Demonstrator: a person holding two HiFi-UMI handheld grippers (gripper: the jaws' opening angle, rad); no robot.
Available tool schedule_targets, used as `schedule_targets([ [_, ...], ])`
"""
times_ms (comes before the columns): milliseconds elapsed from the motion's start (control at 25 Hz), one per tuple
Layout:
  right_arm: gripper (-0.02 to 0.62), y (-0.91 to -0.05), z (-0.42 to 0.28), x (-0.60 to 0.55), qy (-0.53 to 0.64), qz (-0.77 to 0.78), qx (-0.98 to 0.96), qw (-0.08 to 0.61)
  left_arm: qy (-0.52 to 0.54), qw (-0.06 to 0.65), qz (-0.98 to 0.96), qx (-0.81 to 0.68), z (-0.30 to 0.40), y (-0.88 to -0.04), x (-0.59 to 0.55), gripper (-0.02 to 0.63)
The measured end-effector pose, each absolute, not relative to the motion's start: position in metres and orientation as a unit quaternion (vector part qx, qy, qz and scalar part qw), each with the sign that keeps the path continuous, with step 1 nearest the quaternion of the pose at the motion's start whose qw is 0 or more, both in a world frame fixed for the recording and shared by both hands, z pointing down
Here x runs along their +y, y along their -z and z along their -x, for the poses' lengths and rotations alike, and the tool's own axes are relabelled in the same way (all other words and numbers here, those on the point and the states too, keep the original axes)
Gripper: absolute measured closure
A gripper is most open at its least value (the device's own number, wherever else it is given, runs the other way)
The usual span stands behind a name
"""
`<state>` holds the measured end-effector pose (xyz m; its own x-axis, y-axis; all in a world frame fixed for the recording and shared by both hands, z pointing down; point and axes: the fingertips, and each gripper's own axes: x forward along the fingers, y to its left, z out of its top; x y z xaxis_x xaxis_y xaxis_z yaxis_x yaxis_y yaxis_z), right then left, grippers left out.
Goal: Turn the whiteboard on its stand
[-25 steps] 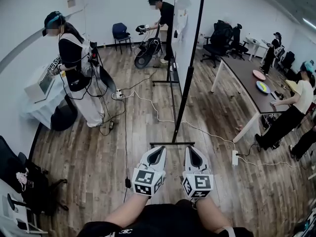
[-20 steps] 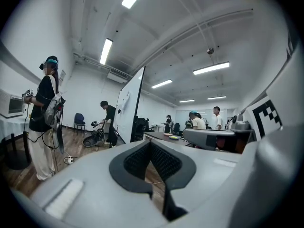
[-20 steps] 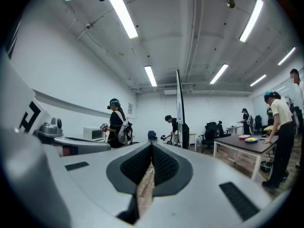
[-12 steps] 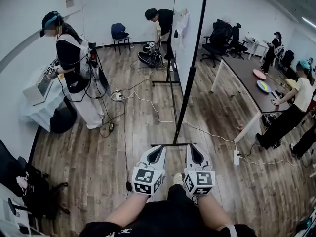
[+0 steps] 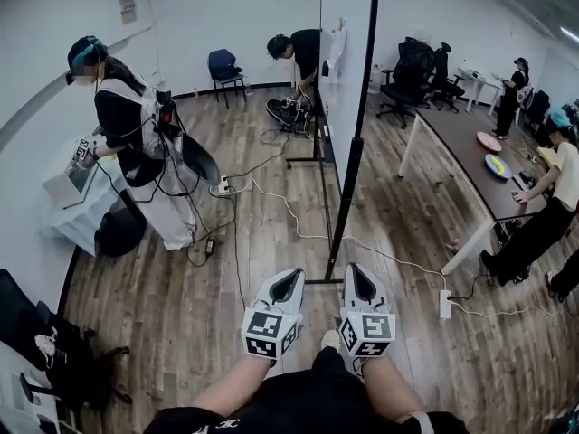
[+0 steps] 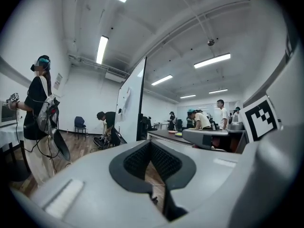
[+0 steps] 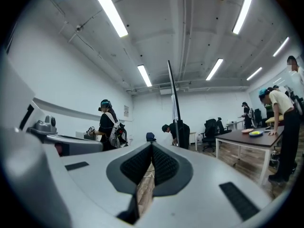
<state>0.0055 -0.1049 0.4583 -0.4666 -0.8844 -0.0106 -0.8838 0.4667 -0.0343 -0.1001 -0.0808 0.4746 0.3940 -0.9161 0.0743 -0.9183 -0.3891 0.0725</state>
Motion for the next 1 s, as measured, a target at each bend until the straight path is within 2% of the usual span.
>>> schedule_targets([
  [1000, 0.589, -0.477, -0.020, -0.373, 0.047, 0.468, 0.882, -0.033, -0.033, 0.098, -0.807, -0.581, 0.075, -0.481, -0.346, 0.597],
])
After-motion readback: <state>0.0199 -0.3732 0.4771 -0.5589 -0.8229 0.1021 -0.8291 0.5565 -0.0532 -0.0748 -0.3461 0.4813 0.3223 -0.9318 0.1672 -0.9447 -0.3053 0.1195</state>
